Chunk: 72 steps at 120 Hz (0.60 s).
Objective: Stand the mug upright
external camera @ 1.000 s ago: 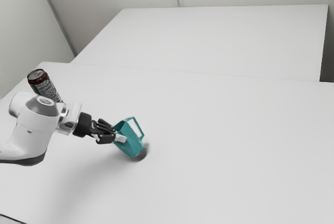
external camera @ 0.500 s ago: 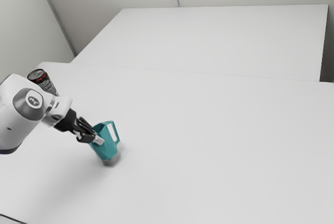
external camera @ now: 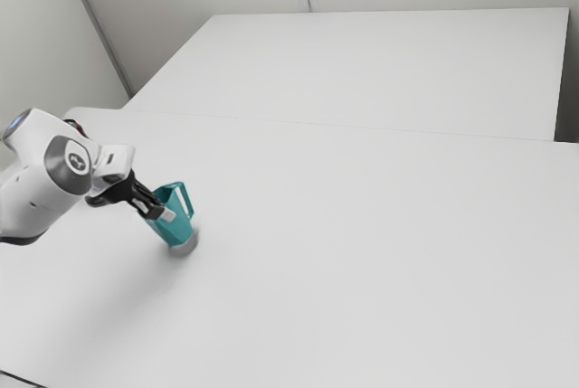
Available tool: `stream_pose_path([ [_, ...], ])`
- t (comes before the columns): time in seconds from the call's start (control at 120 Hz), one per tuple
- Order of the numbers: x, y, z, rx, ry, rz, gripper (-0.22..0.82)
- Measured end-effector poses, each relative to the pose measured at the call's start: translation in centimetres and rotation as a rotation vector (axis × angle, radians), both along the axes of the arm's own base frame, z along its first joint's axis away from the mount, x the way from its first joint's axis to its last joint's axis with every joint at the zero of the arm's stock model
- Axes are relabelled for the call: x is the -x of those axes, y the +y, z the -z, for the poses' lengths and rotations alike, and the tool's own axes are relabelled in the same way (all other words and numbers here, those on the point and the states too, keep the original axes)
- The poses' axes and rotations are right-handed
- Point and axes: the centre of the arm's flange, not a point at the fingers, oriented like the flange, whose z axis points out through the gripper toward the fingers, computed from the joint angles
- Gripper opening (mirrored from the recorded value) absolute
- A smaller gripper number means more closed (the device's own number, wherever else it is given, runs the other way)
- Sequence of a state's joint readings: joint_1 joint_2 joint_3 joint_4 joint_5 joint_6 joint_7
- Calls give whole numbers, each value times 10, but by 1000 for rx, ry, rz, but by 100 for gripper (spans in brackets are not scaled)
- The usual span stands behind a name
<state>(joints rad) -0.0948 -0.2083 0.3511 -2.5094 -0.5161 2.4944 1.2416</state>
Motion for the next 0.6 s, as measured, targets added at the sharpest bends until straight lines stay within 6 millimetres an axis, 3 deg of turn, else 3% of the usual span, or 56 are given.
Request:
stream_pose_path([
  [0.367,-40,-44,4,11,6,-18,-18],
  [0.6,-62,-57,8,15,13,-36,-18],
])
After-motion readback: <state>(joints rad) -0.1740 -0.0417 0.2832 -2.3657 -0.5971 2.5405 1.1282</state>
